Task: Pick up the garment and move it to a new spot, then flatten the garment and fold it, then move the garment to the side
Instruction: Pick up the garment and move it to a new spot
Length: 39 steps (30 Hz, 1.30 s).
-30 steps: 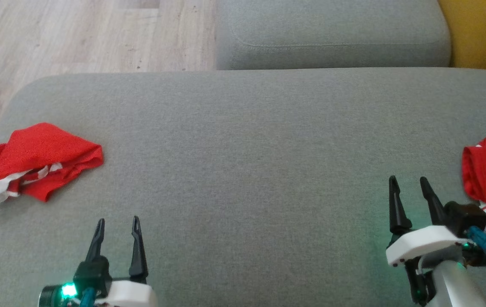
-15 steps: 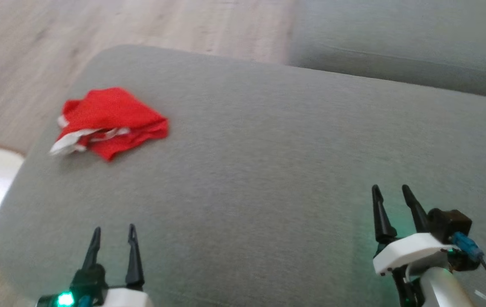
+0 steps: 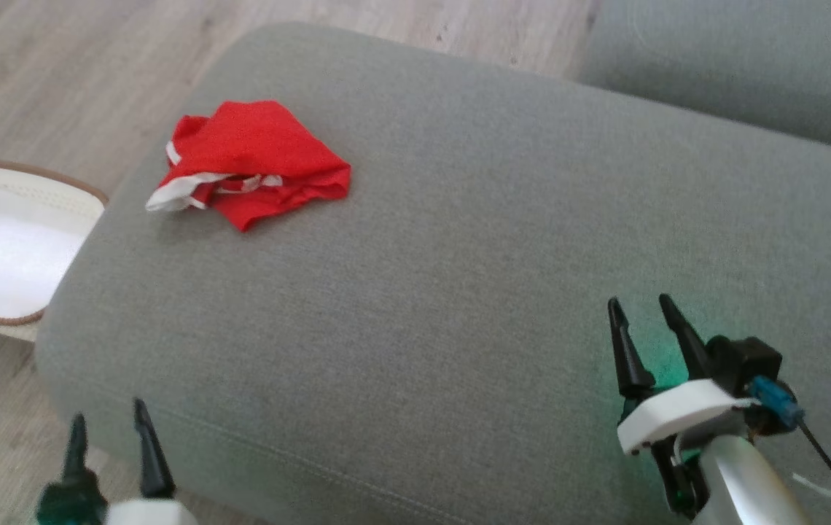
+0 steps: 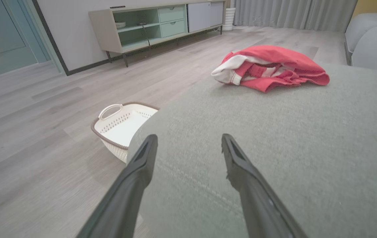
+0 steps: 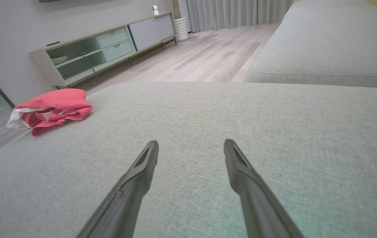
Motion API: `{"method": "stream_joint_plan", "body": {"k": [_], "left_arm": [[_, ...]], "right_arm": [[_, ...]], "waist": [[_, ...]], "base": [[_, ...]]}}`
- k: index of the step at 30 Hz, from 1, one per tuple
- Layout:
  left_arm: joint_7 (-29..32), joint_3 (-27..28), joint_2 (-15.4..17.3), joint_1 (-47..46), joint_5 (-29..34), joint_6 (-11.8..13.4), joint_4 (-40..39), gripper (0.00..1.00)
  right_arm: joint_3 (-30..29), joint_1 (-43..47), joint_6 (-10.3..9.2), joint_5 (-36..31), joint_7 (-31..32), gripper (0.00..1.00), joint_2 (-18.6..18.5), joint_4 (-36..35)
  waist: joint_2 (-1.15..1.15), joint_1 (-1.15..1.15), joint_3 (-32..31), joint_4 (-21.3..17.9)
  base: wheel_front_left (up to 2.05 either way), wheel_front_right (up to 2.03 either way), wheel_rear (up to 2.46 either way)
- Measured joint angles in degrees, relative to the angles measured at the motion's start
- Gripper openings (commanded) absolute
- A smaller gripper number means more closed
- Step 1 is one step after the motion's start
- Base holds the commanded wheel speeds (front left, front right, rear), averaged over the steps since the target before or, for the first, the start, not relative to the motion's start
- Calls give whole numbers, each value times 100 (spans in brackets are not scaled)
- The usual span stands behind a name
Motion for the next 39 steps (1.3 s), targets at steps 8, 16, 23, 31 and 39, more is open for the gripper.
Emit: {"method": "stream_joint_plan", "body": {"k": [8, 16, 23, 31, 39], "left_arm": [[0, 379, 307, -1369, 119, -307, 154, 100], [-1, 432, 756, -2938, 204, -632, 937, 100], [4, 365, 1125, -4049, 367, -700, 2326, 100], [259, 446, 1337, -4953, 192, -669, 3668, 100], [144, 426, 1379, -5142, 152, -597, 4116, 0]], "right_arm": [[-30, -388, 0, -367, 0, 100, -9, -243], [54, -887, 0, -654, 0, 100, -21, -565], [70, -1148, 0, -735, -14, 100, -26, -803], [46, -1432, 0, -831, -67, 100, 4, -1123], [-8, -1529, 0, -789, -68, 100, 9, -1089]], "waist": [[0, 1, 655, -266], [0, 2, 1439, -626], [0, 0, 1982, -1009], [0, 0, 2471, -1451], [0, 0, 2491, -1653]], "base": [[0, 0, 0], [0, 0, 0], [0, 0, 0], [0, 0, 0], [0, 0, 0]]}}
